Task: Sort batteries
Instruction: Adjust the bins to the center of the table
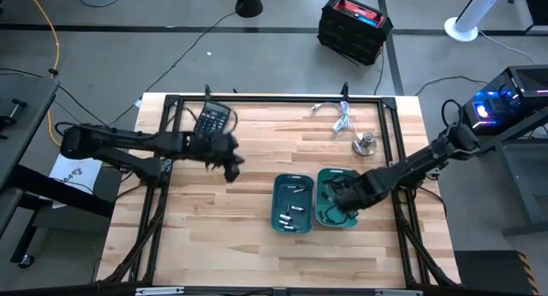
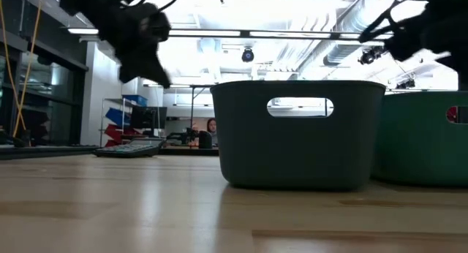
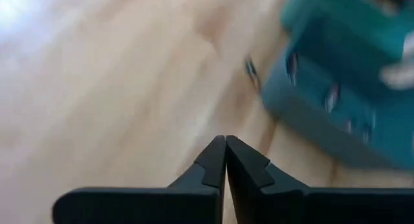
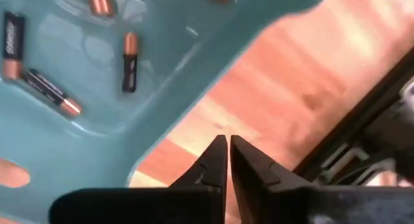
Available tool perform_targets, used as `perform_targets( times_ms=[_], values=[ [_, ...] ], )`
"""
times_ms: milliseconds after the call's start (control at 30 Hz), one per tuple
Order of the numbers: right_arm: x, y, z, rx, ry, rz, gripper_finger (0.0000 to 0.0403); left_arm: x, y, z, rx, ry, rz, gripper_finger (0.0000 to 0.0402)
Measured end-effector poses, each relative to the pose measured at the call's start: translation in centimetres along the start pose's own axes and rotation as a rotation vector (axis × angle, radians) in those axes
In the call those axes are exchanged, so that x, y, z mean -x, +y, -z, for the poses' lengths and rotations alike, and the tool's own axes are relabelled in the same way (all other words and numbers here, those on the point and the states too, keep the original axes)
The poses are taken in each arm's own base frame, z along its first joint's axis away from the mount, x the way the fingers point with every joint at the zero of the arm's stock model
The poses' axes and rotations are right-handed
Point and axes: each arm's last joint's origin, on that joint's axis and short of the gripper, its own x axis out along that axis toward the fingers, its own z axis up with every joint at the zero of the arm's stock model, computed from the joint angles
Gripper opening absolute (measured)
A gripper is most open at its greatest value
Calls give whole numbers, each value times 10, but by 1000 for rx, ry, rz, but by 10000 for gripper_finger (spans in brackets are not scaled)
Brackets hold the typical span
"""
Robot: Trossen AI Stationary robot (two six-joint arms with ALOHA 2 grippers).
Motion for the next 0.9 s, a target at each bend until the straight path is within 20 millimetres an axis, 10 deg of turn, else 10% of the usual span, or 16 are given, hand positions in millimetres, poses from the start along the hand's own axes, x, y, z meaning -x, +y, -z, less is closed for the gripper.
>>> perform_targets(
  times_ms=[400, 900],
  values=[
    [-56, -5, 5, -88, -99, -14, 1, -28, 5, 114, 256, 172, 46, 0],
    [-46, 21, -57, -56, -418, -397, 0, -17, 5, 113, 292, 76, 61, 0]
  ],
)
